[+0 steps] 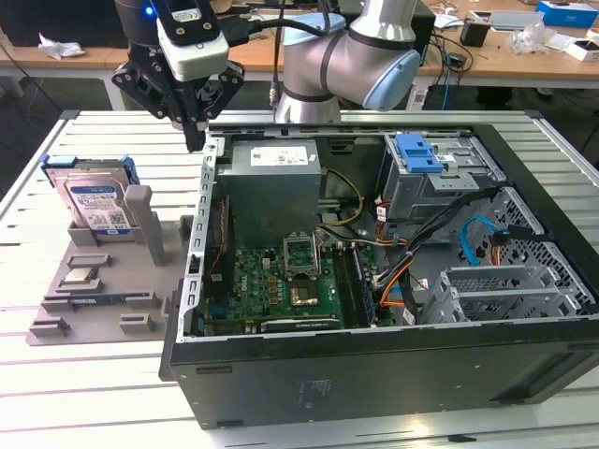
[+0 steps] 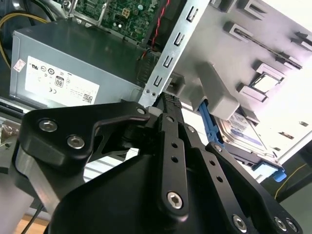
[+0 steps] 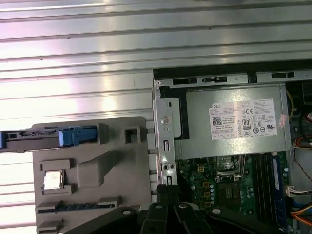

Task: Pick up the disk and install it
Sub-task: 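Reach for the disk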

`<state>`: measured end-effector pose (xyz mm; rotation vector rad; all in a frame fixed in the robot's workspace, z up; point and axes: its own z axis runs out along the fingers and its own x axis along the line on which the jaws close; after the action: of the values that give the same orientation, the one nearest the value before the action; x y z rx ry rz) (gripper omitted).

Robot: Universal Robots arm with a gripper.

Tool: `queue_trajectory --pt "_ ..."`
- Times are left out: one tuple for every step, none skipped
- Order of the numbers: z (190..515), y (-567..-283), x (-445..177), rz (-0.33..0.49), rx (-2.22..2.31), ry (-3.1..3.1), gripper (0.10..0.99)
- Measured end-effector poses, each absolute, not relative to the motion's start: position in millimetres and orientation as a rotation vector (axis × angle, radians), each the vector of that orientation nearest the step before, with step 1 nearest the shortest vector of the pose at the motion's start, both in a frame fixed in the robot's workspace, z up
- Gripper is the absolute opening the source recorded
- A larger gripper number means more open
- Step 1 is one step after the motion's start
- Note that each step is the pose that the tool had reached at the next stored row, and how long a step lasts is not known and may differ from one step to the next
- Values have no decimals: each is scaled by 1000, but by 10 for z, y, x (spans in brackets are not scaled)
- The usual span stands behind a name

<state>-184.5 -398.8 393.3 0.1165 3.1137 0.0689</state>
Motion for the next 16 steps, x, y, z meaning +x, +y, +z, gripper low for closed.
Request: queue_trajectory --pt "3933 -3989 -1864 69 117 3114 106" --pt "3933 -3989 -1884 69 117 3114 106" --pt "3933 -3989 -1891 69 117 3114 106" --pt "3932 -3988 -1898 69 117 3114 106" --pt "3933 -3988 -1912 69 117 3114 106" --pt "3933 -3988 -1923 69 117 3114 106" --pt "3932 -3988 -1929 69 117 3114 106" --pt "3932 -3988 -1933 69 117 3114 106" --pt "3933 -3988 -1939 69 117 3114 106" --pt "3933 -3988 -1944 69 117 3114 106" --pt "3932 -3988 -1948 69 117 3114 106" --pt "3933 -3988 -1952 69 117 3114 106" --pt "3933 -3988 -1961 69 117 3114 106" --pt "3933 -3989 -1972 69 117 3114 106" --pt "3932 -3988 -1994 69 117 3114 106" --pt "3932 -3988 -2002 69 117 3114 106"
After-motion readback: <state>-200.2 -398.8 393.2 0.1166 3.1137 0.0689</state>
